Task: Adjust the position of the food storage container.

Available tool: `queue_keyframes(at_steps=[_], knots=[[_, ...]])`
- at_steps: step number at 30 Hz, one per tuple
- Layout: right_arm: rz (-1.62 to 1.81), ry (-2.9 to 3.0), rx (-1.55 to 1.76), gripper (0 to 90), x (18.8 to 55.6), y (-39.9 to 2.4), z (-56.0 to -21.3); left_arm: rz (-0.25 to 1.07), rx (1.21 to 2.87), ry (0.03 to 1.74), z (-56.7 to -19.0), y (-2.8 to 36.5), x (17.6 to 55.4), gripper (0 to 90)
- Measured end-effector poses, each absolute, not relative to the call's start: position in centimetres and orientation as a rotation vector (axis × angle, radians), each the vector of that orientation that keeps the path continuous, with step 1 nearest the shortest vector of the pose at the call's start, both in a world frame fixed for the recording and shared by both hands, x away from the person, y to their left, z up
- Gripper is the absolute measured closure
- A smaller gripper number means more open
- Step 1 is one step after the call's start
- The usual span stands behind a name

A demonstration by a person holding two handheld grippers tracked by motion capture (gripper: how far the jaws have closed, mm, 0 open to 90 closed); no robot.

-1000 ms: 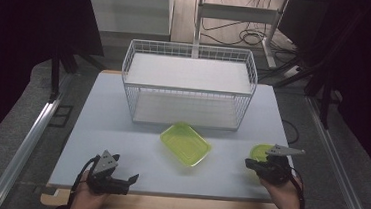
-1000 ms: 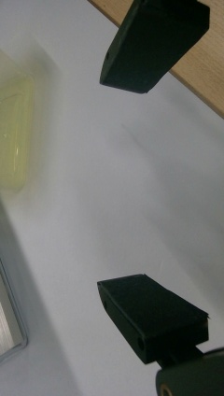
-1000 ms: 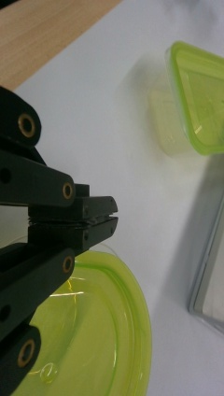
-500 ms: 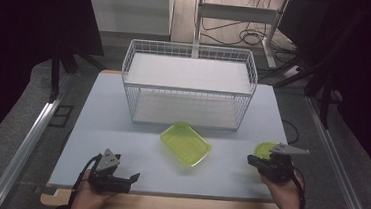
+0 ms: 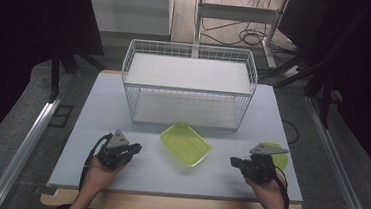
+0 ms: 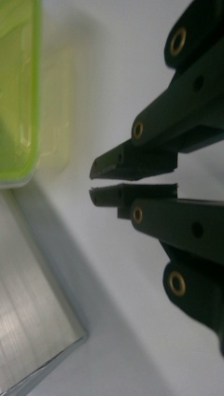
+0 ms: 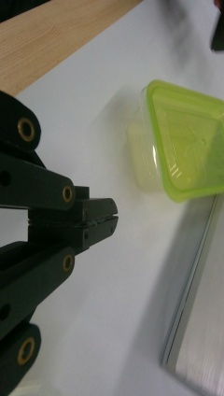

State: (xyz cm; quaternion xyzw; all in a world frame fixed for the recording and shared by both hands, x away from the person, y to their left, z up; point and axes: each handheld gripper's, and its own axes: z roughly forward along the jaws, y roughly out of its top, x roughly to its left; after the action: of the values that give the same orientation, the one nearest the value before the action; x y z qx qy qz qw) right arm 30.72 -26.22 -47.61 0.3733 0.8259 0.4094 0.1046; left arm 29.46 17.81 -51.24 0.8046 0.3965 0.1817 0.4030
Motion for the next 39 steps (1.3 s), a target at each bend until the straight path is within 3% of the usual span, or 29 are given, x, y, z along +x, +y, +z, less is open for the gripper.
queue_keyframes(at_steps=[8, 16, 39], knots=[[1.221, 2.454, 1.088, 89.4, 31.3, -24.2, -48.3, 0.453, 2.058, 0.994, -51.9, 15.5, 35.1, 88.7], [1.195, 2.47, 1.102, 89.4, 32.1, -23.0, -49.0, 0.399, 2.096, 0.958, -52.8, 13.3, 37.9, 87.3], [1.07, 2.484, 1.178, 88.0, 34.0, -21.9, -50.1, 0.228, 2.147, 0.831, -52.1, 11.7, 32.4, 84.1]])
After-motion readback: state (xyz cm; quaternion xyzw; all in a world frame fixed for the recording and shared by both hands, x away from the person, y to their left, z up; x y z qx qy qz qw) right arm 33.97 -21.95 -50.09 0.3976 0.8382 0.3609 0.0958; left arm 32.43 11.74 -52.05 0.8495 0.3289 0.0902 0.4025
